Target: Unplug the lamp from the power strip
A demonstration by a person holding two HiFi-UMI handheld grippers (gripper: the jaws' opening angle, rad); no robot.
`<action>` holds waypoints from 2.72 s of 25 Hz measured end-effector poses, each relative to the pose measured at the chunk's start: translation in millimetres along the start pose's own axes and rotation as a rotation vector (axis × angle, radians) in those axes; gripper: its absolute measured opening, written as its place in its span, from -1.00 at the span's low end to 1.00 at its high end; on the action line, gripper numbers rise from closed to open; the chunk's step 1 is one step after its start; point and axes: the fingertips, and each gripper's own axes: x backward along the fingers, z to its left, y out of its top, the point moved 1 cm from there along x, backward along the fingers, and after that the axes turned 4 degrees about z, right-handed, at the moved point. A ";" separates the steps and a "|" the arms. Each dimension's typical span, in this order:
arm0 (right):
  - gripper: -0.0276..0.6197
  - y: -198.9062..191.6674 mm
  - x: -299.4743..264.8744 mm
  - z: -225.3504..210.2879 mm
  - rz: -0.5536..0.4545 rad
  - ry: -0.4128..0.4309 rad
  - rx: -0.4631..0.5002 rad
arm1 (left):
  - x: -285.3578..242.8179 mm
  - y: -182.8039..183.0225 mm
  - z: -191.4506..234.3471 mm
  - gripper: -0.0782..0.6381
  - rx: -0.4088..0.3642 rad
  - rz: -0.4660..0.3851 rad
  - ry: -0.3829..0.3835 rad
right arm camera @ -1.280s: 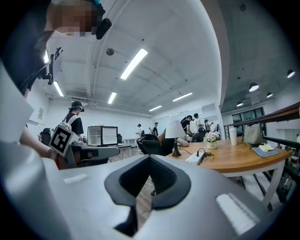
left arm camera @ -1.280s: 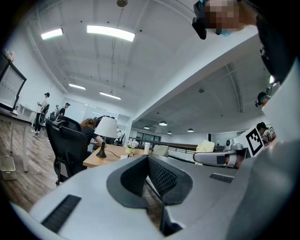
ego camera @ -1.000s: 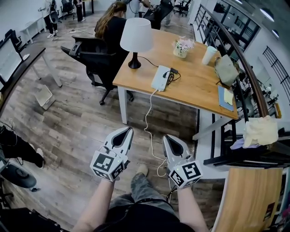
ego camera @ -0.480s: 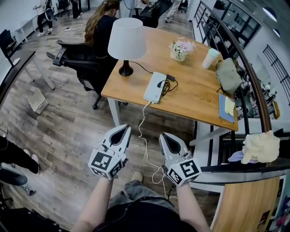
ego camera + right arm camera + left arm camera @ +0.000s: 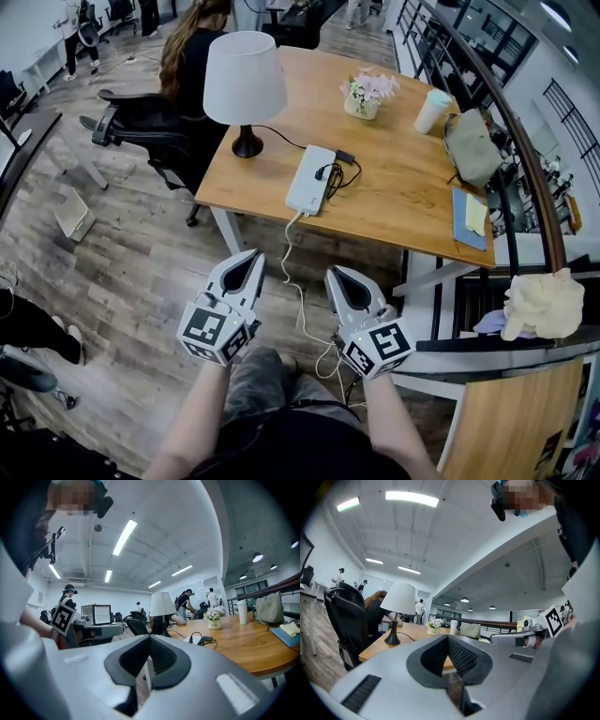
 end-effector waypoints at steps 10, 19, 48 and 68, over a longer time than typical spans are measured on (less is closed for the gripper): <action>-0.89 -3.3 -18.0 -15.7 -0.005 -0.003 -0.051 | -21.7 4.3 1.6 -0.79 -0.030 0.034 -0.012; -0.89 1.4 -56.3 -43.2 0.012 -0.023 -0.063 | -77.3 0.1 12.4 -0.79 -0.025 0.057 -0.082; -0.89 -42.9 -201.6 -159.6 0.232 -0.318 -0.252 | -253.7 -36.9 84.2 -0.79 -0.126 0.288 -0.317; -0.61 -68.2 -233.5 -202.0 0.400 -0.496 -0.394 | -293.0 -85.2 89.3 -0.79 -0.414 0.604 -0.411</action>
